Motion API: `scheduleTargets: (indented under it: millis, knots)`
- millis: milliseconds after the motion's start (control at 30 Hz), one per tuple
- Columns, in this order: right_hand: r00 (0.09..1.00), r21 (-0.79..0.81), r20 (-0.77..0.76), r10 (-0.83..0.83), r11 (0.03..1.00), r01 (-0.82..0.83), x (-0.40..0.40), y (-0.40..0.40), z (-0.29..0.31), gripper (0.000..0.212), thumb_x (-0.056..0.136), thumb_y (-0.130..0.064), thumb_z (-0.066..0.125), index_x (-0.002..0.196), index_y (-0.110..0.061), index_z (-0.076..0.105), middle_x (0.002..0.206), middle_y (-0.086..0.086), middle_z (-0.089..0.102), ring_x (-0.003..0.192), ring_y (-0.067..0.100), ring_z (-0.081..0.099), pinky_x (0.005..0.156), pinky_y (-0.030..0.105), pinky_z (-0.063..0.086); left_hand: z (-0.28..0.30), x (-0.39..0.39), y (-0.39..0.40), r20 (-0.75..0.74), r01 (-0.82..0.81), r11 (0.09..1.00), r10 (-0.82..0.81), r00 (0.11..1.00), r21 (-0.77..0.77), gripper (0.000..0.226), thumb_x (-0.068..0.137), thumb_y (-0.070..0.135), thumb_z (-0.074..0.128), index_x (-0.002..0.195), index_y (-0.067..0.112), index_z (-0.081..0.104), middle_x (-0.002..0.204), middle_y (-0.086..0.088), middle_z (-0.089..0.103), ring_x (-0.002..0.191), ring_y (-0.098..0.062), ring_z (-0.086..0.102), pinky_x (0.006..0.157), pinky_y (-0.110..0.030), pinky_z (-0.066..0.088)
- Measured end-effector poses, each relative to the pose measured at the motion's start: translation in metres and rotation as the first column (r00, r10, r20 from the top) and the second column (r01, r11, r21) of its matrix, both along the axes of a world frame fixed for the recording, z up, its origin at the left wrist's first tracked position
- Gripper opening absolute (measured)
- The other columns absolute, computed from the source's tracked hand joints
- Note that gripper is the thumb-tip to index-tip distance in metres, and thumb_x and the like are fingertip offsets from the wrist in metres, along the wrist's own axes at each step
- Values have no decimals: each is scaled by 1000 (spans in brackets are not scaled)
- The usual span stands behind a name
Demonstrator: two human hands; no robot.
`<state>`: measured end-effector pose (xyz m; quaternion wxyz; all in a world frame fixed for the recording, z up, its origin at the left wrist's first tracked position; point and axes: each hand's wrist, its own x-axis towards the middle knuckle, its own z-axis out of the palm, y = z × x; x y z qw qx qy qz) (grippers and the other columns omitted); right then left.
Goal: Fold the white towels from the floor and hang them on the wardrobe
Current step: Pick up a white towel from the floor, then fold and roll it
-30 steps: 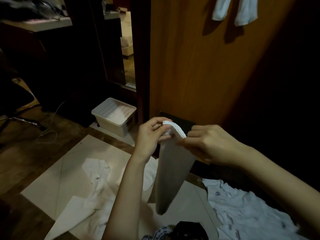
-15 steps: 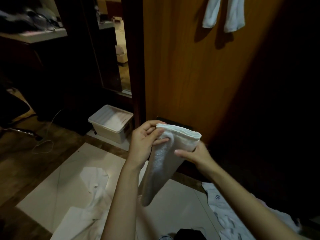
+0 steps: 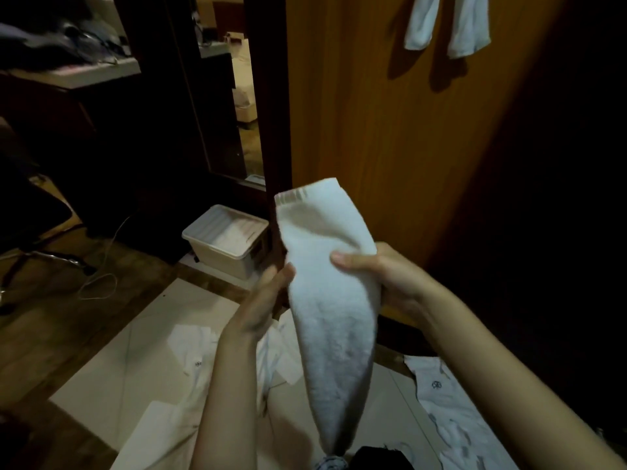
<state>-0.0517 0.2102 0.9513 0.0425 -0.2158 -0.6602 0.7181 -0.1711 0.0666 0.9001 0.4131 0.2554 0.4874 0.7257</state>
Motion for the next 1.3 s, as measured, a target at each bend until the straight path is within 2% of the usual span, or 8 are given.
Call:
scheduleTargets:
  millis: [67, 233, 433, 600, 700, 1067, 1200, 1300]
  knots:
    - [1000, -64, 25, 2, 998, -1, -7, 6, 22, 48, 67, -20, 81, 111, -9, 64, 104, 7, 72, 95, 23, 70, 76, 33, 57, -18, 6, 3, 198, 102, 991, -118, 973, 86, 72, 29, 53, 94, 93, 24, 78, 107, 0, 72, 96, -10, 68, 86, -28, 55]
    - [998, -193, 64, -24, 980, 36, -21, 27, 65, 63, 66, -19, 80, 124, -8, 58, 113, 13, 68, 101, 29, 67, 78, 41, 58, -20, 17, 6, 57, 303, 952, -305, 951, 40, 77, 16, 54, 93, 86, 25, 77, 80, 8, 74, 81, -4, 70, 70, -21, 55]
    - [966, -284, 78, -247, 923, 259, -41, 58, 82, 75, 64, -14, 78, 133, -14, 49, 110, 14, 67, 88, 31, 70, 62, 44, 57, -5, 20, 14, -4, 222, 970, -223, 975, -100, 85, 38, 53, 92, 108, 16, 62, 100, 3, 74, 96, -12, 69, 75, -23, 55]
    - [981, -600, -38, -189, 790, 128, -37, 50, 7, 73, 76, -65, 51, 117, -7, 65, 112, 20, 67, 96, 35, 68, 74, 48, 58, 14, 17, 17, 130, 80, 996, -76, 989, -26, 49, 76, 28, 60, 123, 13, 57, 109, -4, 71, 103, -20, 67, 81, -30, 56]
    - [997, -614, -55, -57, 789, 11, -20, 29, -52, 76, 68, -72, 59, 117, -15, 69, 128, 15, 61, 115, 34, 59, 94, 48, 49, 19, 9, 15, 305, -24, 1000, 28, 952, -18, 56, 76, 39, 62, 127, 16, 55, 115, -6, 69, 106, -25, 66, 90, -41, 52]
    - [984, -147, -13, 179, 973, -179, 9, 0, -86, 80, 47, -45, 92, 110, -7, 64, 106, 7, 72, 97, 21, 68, 76, 28, 54, 20, -12, -6, 484, -427, 904, 382, 787, -19, 30, 96, 42, 50, 97, 15, 64, 80, -3, 74, 69, -16, 72, 60, -28, 54]
    - [994, -177, -107, 8, 984, -27, -5, -1, -49, 75, 55, -48, 85, 116, -11, 61, 107, 5, 71, 97, 21, 68, 76, 32, 56, 0, -7, -13, 516, -289, 954, 207, 831, 83, 72, 84, 72, 32, 108, 14, 66, 104, -11, 72, 94, -25, 70, 79, -38, 52]
    - [981, -278, -78, -178, 949, 150, -25, -1, -24, 63, 73, -40, 73, 126, -9, 58, 117, 11, 67, 106, 25, 65, 83, 37, 55, -17, 3, -12, 428, -105, 990, 57, 902, 89, 78, 59, 77, 64, 110, 19, 73, 117, -9, 68, 107, -25, 66, 78, -35, 56]
